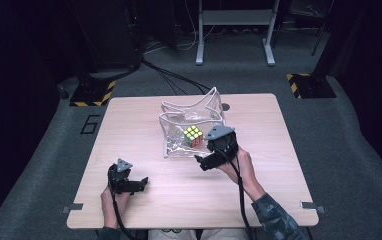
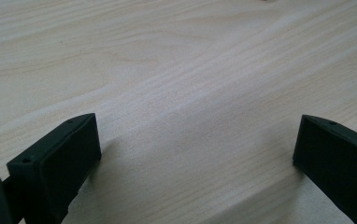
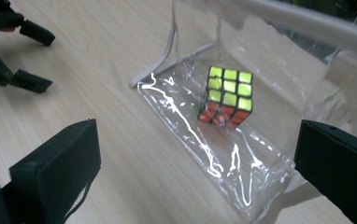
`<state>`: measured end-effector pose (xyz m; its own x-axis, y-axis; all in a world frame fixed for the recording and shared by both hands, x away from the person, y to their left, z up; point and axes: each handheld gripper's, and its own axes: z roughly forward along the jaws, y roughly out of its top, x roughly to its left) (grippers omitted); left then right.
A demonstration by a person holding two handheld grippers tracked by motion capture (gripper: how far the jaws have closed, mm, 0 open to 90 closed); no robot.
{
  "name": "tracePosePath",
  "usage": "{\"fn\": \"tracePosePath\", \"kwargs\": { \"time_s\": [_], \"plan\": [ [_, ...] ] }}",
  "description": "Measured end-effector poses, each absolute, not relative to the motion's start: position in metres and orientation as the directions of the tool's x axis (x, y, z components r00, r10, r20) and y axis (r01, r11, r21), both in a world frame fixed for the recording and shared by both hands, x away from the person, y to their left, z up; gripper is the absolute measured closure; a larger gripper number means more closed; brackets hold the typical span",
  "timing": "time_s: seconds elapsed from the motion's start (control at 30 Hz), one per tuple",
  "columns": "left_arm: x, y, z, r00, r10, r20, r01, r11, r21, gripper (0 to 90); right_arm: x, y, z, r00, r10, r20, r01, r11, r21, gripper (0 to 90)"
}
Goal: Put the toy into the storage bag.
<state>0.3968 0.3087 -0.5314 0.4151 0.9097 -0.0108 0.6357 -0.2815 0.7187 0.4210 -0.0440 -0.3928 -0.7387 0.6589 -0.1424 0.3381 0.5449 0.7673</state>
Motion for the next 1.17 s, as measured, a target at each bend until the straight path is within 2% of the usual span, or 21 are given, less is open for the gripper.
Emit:
{"fn": "tracePosePath", "kwargs": {
  "time_s": [0.87, 1.17],
  "plan": [
    [0.397, 0.309, -0.531, 0.415, 0.910, -0.011, 0.636, -0.282, 0.718, 0.6, 0.395, -0.073, -0.496, -0.690, 0.723, -0.032, 0.483, 0.492, 0.725, 1.0],
    [0.397, 0.309, -0.531, 0.416, 0.909, -0.009, 0.636, -0.283, 0.718, 0.5, 0.384, -0.084, -0.528, -0.655, 0.755, -0.033, 0.504, 0.470, 0.725, 0.1]
  ]
}}
